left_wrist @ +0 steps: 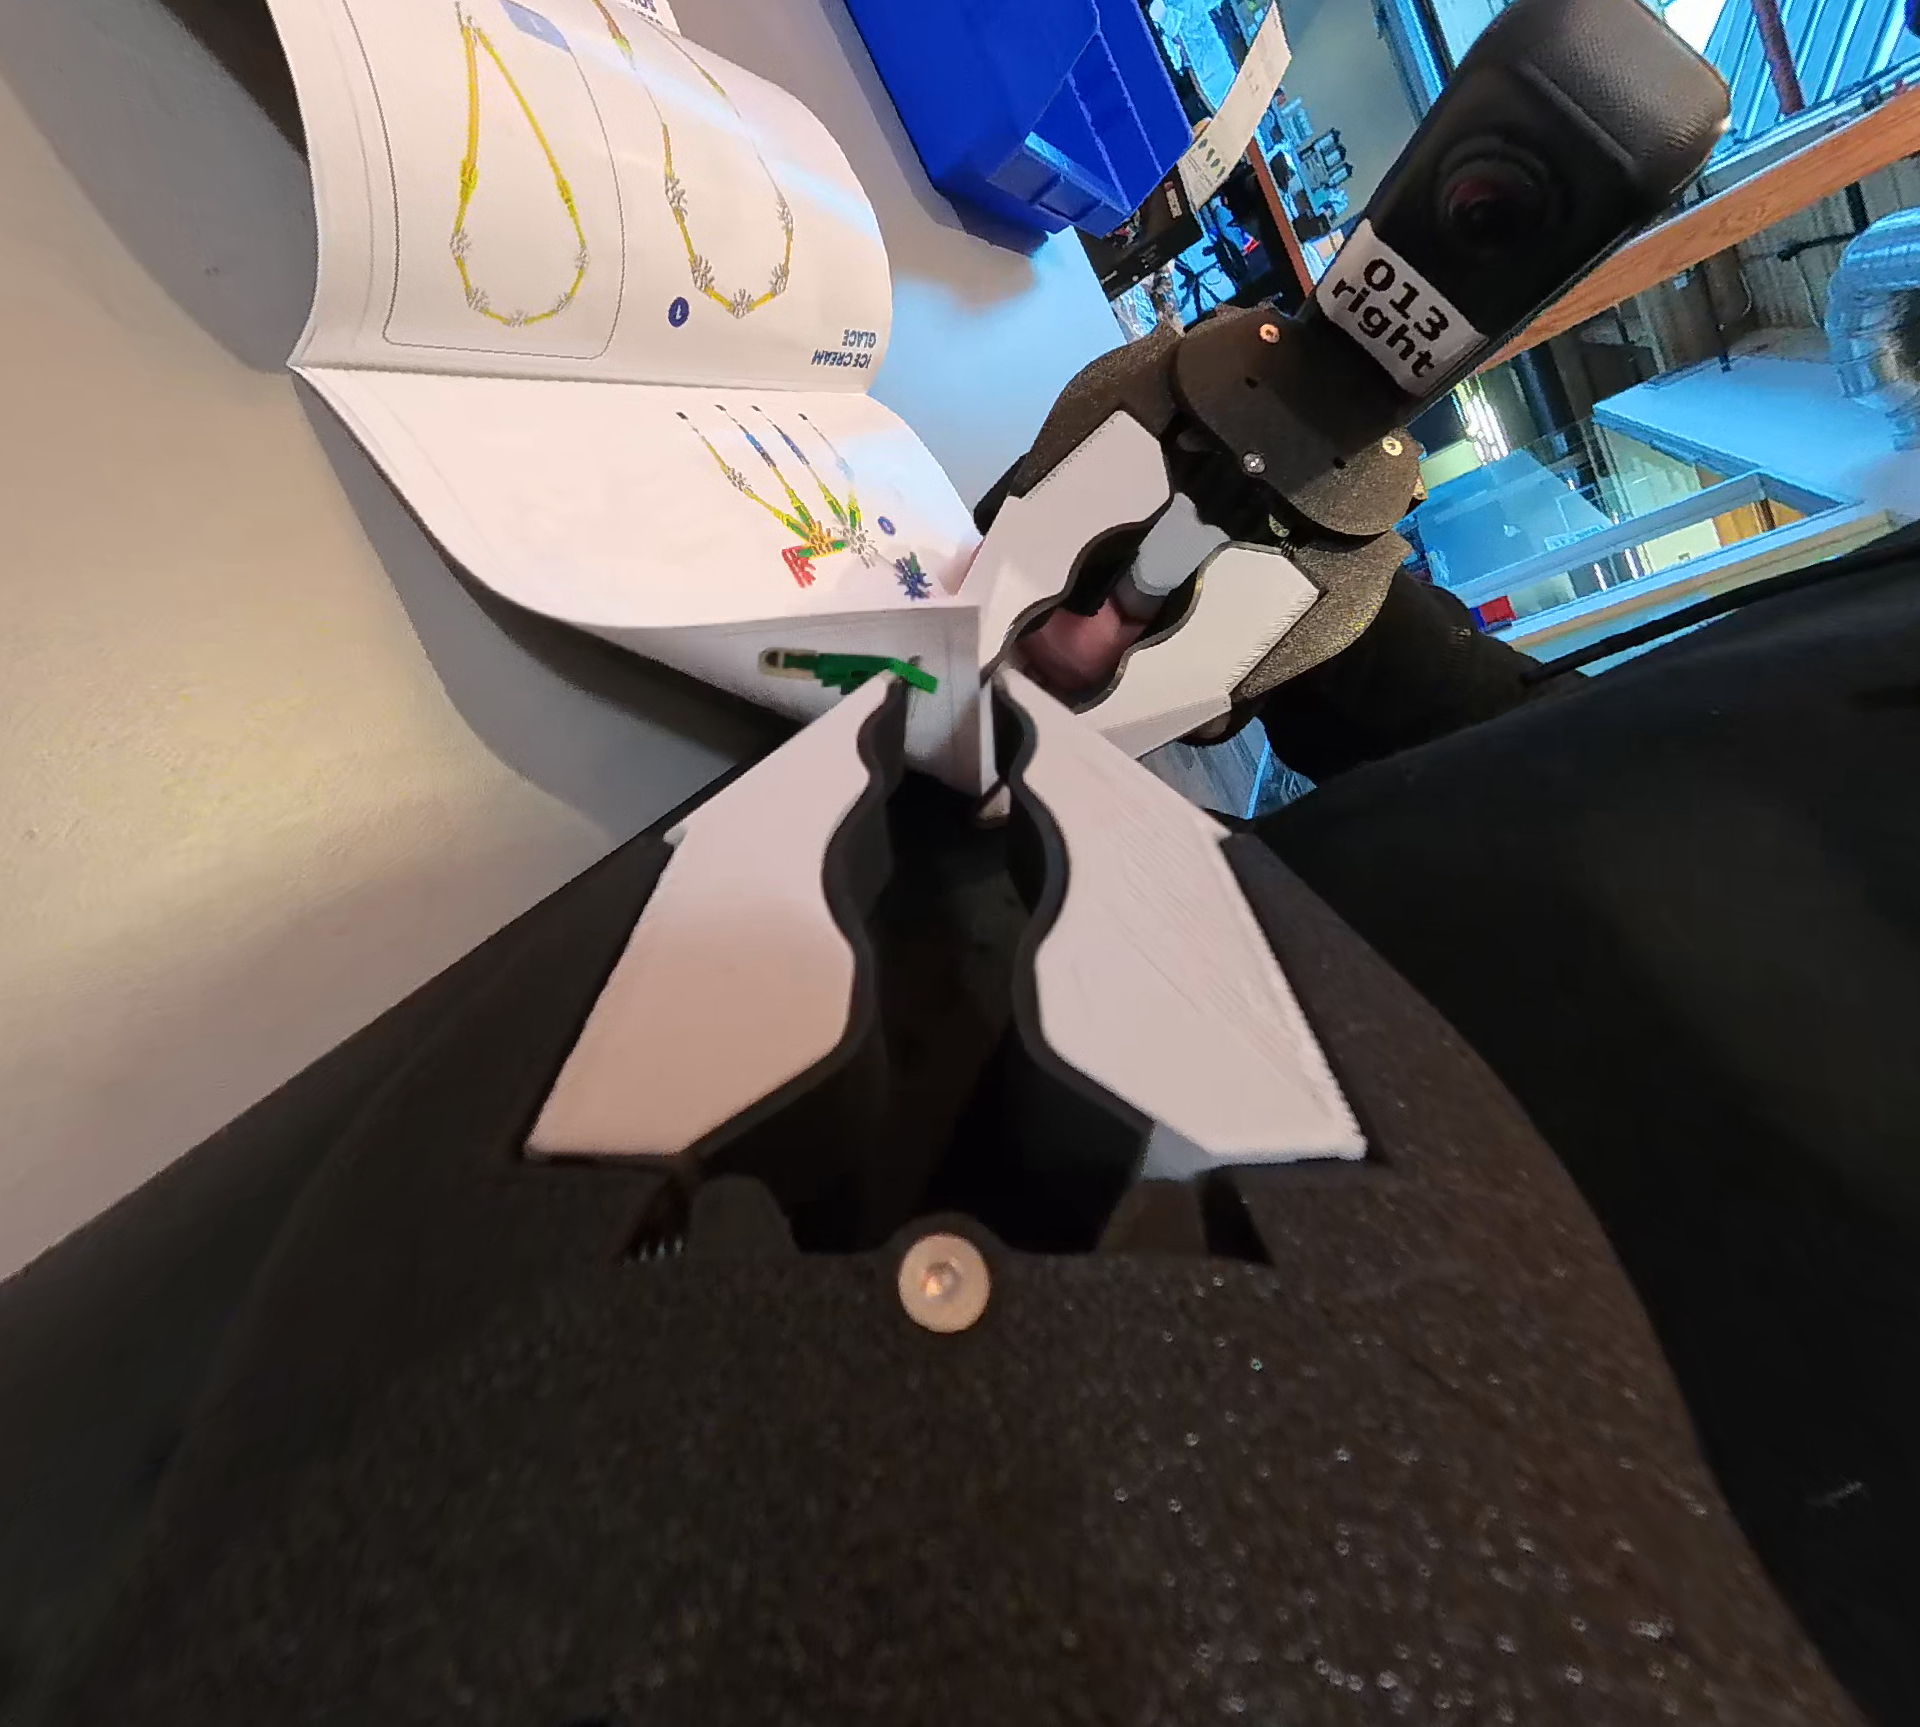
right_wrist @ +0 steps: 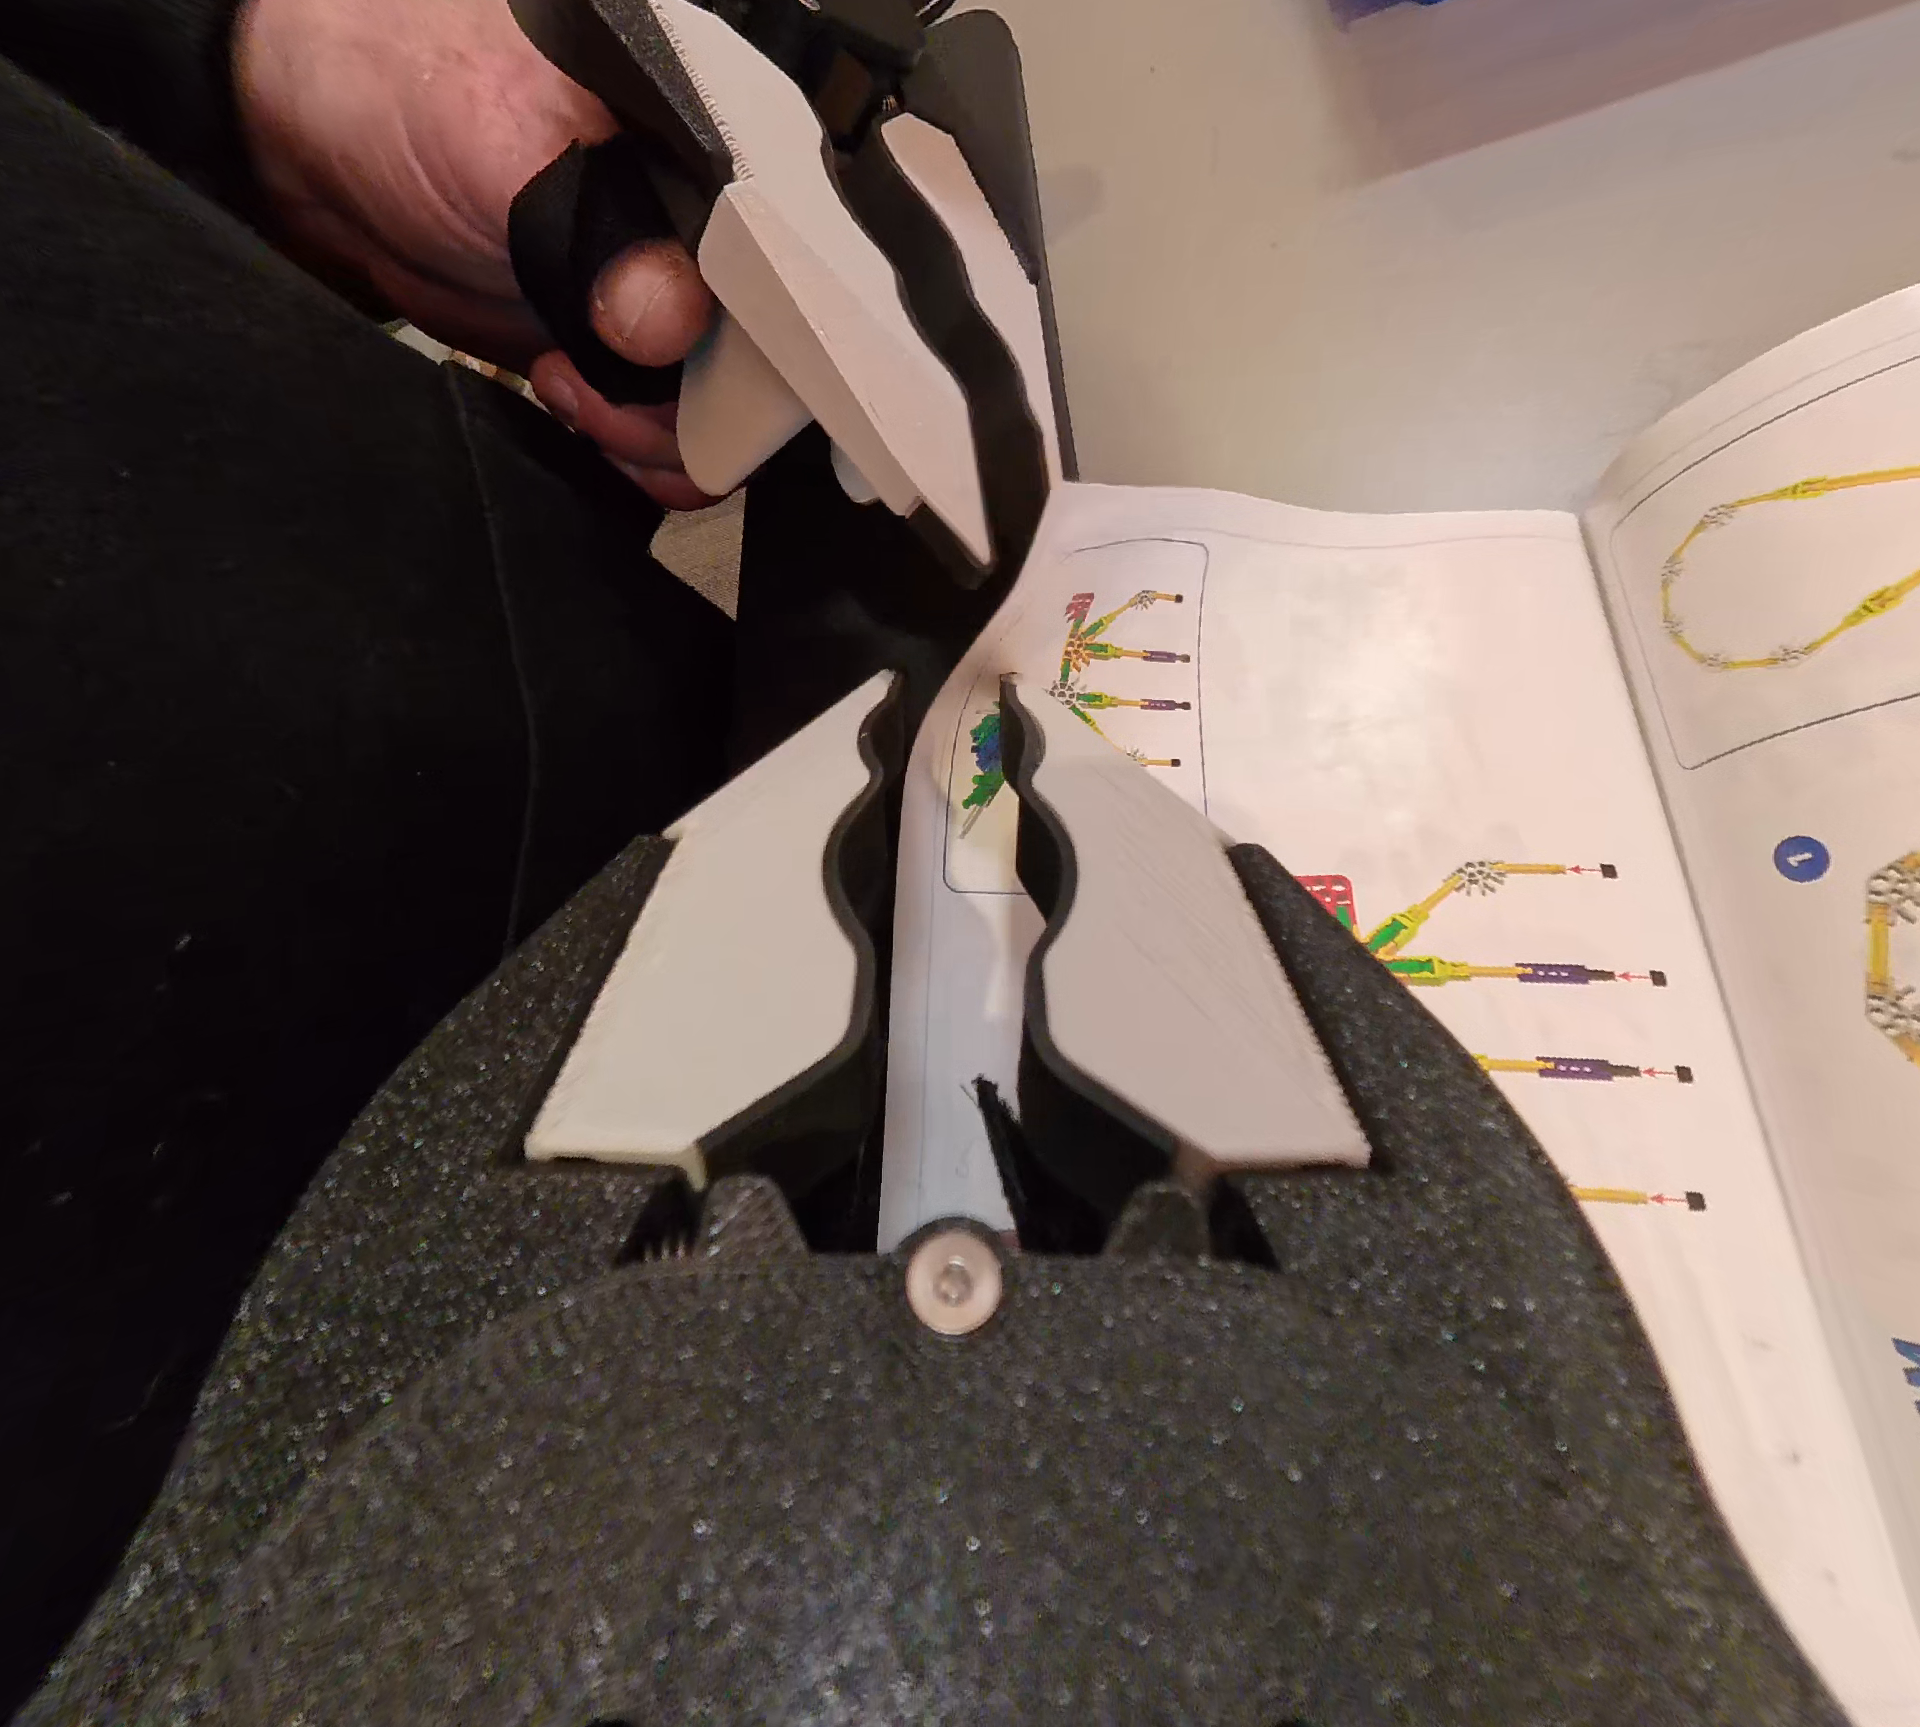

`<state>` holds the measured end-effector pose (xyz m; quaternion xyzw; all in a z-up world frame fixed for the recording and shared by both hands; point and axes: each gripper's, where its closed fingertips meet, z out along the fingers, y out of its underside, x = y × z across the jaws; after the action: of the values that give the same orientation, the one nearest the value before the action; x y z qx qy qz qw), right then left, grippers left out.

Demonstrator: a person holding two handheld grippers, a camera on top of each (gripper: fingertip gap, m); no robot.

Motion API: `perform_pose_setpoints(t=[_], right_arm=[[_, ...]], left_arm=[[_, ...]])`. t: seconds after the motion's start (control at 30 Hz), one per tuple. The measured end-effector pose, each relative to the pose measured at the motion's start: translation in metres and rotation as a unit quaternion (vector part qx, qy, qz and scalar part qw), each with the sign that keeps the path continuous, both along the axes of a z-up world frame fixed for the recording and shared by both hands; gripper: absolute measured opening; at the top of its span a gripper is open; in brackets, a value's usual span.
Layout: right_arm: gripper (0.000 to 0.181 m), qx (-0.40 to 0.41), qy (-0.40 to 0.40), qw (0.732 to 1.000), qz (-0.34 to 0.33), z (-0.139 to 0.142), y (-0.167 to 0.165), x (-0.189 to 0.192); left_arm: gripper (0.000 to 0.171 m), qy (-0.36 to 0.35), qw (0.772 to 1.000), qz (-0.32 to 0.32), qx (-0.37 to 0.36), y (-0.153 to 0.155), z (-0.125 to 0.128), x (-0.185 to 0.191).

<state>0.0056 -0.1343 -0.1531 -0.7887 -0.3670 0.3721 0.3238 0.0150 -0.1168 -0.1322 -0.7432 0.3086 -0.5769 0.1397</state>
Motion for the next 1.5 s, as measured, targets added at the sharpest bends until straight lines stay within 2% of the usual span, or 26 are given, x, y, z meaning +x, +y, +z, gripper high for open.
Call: perform_pose_setpoints(t=[0.27, 0.73, 1.03, 1.5], right_arm=[[0.015, 0.000, -0.003, 1.000, 0.004, -0.001, -0.001, -0.001], [0.014, -0.001, -0.004, 1.000, 0.008, -0.002, -0.002, -0.002], [0.014, -0.003, 0.001, 1.000, 0.008, -0.001, -0.002, -0.001], [0.014, -0.005, 0.001, 1.000, 0.008, -0.001, -0.002, -0.002]], left_arm=[[0.022, 0.011, 1.000, 0.009, 0.000, -0.001, -0.001, -0.004], [0.021, 0.042, 0.997, 0.050, -0.032, 0.006, -0.007, -0.010], [0.018, 0.002, 1.000, 0.022, -0.010, 0.002, 0.001, -0.009], [0.019, 0.001, 1.000, 0.017, -0.008, 0.003, -0.001, -0.008]])
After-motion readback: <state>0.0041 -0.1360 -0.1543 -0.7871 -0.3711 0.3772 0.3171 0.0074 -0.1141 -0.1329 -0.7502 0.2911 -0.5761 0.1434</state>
